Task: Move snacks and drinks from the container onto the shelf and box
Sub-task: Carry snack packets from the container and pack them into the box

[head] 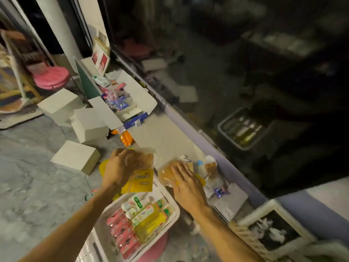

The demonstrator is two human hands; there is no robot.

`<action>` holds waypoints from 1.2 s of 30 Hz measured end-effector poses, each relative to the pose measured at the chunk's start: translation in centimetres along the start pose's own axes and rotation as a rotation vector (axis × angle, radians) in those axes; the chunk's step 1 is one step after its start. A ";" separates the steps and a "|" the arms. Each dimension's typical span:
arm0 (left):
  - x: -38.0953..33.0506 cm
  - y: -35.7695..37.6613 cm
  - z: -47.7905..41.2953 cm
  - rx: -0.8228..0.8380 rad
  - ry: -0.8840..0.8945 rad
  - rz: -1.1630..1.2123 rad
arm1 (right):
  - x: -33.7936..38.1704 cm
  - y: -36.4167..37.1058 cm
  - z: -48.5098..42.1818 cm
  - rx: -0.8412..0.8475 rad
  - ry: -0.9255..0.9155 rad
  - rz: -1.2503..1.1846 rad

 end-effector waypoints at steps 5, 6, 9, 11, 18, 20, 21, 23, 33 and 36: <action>-9.5 -5.2 -1.4 0.066 0.179 0.005 | 0.2 -9.4 0.6 -0.164 0.065 0.041; -11.4 -5.9 -1.5 0.081 0.212 0.007 | 0.2 -11.2 1.2 -0.192 0.090 0.058; -17.1 -6.7 -1.2 0.163 0.329 -0.008 | -0.4 -16.0 3.8 -0.269 0.180 0.117; -20.7 -6.6 -0.8 0.228 0.392 -0.014 | -1.0 -18.8 6.0 -0.292 0.234 0.175; -32.5 -1.1 3.4 0.392 0.616 0.005 | -4.4 -28.3 17.0 -0.303 0.435 0.401; -35.8 1.4 6.2 0.453 0.690 0.028 | -5.3 -30.6 21.1 -0.306 0.528 0.408; -37.4 2.8 7.8 0.488 0.723 0.040 | -5.9 -31.6 23.4 -0.311 0.570 0.427; -40.4 5.8 11.3 0.569 0.772 0.071 | -7.0 -33.3 28.3 -0.314 0.638 0.469; -50.8 19.7 36.7 0.932 1.055 0.228 | -6.9 -39.9 57.6 -0.330 1.038 0.614; -52.5 23.1 45.5 1.007 1.096 0.271 | -6.3 -41.0 66.8 -0.295 1.167 0.621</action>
Point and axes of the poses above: each hand's wrist, its own z-axis away from the middle knuckle, its own y-axis out of the palm, x = y × z, the point moved 1 cm from there along -z, towards the middle knuckle, and after that the axes turned 15 degrees about z, right-handed, at the moved point
